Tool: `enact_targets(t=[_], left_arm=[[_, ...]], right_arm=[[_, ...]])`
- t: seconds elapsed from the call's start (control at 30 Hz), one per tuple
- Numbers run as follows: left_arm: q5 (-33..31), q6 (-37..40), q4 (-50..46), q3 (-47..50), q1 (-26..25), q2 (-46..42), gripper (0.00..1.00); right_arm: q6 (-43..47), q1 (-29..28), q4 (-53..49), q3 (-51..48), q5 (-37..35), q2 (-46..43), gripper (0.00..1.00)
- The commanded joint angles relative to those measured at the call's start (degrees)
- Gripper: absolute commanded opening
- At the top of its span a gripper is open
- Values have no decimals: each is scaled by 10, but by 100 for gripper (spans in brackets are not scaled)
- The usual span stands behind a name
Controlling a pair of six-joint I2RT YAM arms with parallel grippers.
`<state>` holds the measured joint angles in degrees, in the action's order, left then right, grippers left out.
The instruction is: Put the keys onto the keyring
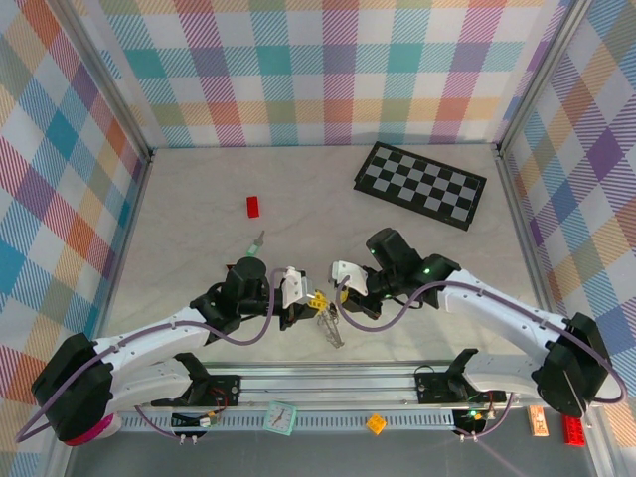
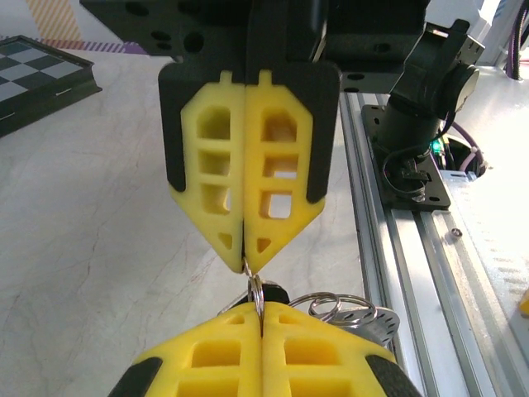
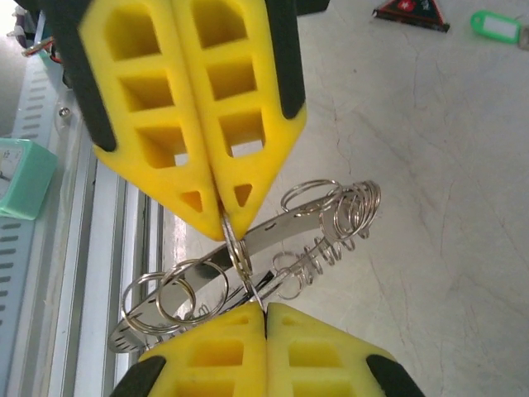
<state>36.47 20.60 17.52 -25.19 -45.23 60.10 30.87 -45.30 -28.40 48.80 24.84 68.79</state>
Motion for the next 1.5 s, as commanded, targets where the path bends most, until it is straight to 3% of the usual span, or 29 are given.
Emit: enact_targets(t=[0.0, 0.1, 0.17, 0.23, 0.4, 0.77, 0.97, 1.03, 1.13, 1.17, 1.33, 1.47], left_arm=[[17, -9, 70, 12, -7, -13, 0], [12, -40, 130, 31, -7, -2, 0], [6, -56, 165, 44, -7, 5, 0], [1, -71, 200, 53, -7, 12, 0], [6, -99, 257, 65, -7, 31, 0], [20, -107, 285, 70, -7, 38, 0], [16, -108, 291, 73, -7, 37, 0], [1, -109, 278, 72, -7, 34, 2], [-24, -97, 220, 62, -7, 18, 24], [-29, -87, 189, 55, -7, 12, 26], [-44, -37, 4, -9, -8, -3, 29], [-37, -21, -57, -45, -9, 8, 29]], right_arm=[[-6, 5, -2, 4, 7, 14, 0], [-19, 6, 40, -11, 34, -5, 0], [-22, 6, 58, -21, 47, -17, 5], [-26, 6, 77, -34, 48, -31, 17], [-39, 16, 133, -72, 71, -69, 27], [-54, 20, 175, -83, 91, -44, 25], [-55, 20, 175, -77, 108, -42, 4], [-49, 20, 160, -69, 109, -45, 0], [-30, 20, 114, -44, 97, -47, 0], [-22, 19, 93, -34, 90, -46, 0], [35, -2, -24, 30, 12, -21, 0], [62, -19, -85, 74, -29, 8, 0]])
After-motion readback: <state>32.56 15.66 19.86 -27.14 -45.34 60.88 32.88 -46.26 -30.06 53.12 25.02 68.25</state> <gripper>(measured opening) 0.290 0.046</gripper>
